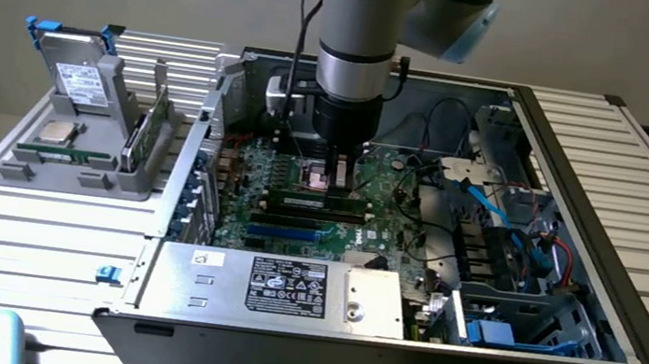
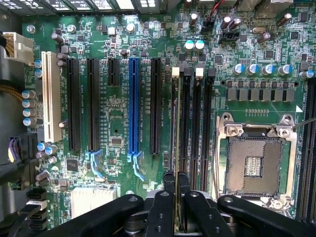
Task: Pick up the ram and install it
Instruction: 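Insert the ram into the slot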
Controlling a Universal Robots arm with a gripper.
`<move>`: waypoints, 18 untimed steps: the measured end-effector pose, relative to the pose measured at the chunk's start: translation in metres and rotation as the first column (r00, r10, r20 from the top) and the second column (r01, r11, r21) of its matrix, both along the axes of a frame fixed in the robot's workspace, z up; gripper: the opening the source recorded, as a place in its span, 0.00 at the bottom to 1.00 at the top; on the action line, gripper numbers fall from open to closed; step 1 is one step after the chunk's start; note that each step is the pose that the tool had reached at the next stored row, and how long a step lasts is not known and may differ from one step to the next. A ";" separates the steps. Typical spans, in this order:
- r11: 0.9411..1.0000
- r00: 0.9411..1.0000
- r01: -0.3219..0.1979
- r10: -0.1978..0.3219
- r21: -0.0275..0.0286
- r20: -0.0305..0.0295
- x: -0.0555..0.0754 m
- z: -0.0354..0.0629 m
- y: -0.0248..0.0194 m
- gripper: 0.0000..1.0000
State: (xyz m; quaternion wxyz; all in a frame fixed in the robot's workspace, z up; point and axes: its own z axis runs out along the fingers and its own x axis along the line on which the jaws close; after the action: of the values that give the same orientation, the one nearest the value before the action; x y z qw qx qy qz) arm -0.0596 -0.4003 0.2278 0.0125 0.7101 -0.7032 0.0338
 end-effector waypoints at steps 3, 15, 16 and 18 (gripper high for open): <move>1.000 1.000 0.000 0.000 0.000 0.001 0.000 0.0000 0.0001 0.14; 1.000 1.000 0.000 0.000 0.000 0.008 -0.002 -0.0019 0.0001 0.14; 1.000 1.000 0.000 0.000 0.000 0.008 -0.002 -0.0021 0.0001 0.14; 1.000 1.000 0.000 0.000 0.000 0.008 -0.002 -0.0026 0.0001 0.14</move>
State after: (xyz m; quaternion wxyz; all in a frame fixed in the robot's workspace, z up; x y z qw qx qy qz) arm -0.0613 -0.4002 0.2251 0.0097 0.7099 -0.7033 0.0366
